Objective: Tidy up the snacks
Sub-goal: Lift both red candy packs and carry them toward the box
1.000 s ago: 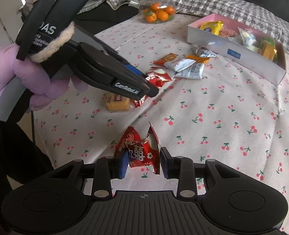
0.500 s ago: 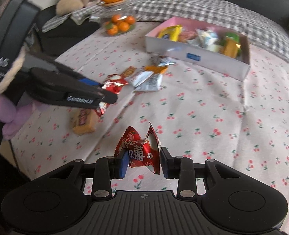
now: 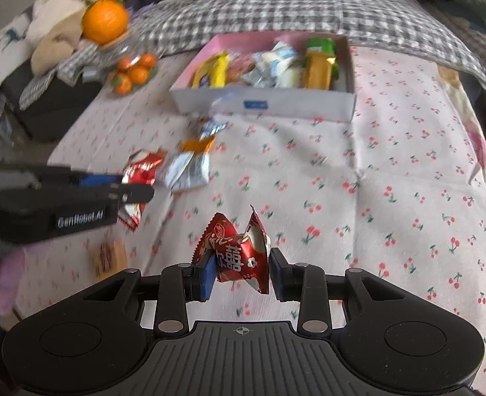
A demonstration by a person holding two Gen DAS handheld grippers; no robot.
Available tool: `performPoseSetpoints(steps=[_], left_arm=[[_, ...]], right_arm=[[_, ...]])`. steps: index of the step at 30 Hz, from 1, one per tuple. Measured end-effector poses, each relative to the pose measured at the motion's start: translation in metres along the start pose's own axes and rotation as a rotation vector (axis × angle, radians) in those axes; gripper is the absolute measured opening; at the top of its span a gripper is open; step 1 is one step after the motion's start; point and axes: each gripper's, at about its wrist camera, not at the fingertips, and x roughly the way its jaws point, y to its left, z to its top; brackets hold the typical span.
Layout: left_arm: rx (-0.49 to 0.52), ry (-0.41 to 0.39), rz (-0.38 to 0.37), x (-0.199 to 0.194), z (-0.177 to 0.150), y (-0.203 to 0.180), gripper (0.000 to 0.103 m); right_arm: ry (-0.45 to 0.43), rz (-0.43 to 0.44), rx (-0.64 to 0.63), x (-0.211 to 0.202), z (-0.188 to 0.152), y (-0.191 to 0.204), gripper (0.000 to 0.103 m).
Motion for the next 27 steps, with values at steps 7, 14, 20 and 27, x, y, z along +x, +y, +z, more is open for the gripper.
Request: performPoseSetpoints(steps=[7,14,20,27], left_arm=[[-0.044,-0.008,-0.014,0.002,0.014,-0.001,0.022],[-0.082,-0.036,0.007,0.0,0.027,0.003,0.022],[-0.123,-0.069,0.032,-0.003,0.038,0.007,0.022],[-0.128,-0.081,0.077,0.002,0.05,0.006,0.022]], right_arm=[[-0.045,0.013,0.086,-0.006,0.03,-0.008,0.033],[-0.092,0.001,0.133,-0.005,0.057,-0.012,0.033],[-0.133,-0.025,0.146,-0.002,0.078,-0.014,0.033],[-0.154,-0.028,0.174,0.006,0.095,-0.018,0.033]])
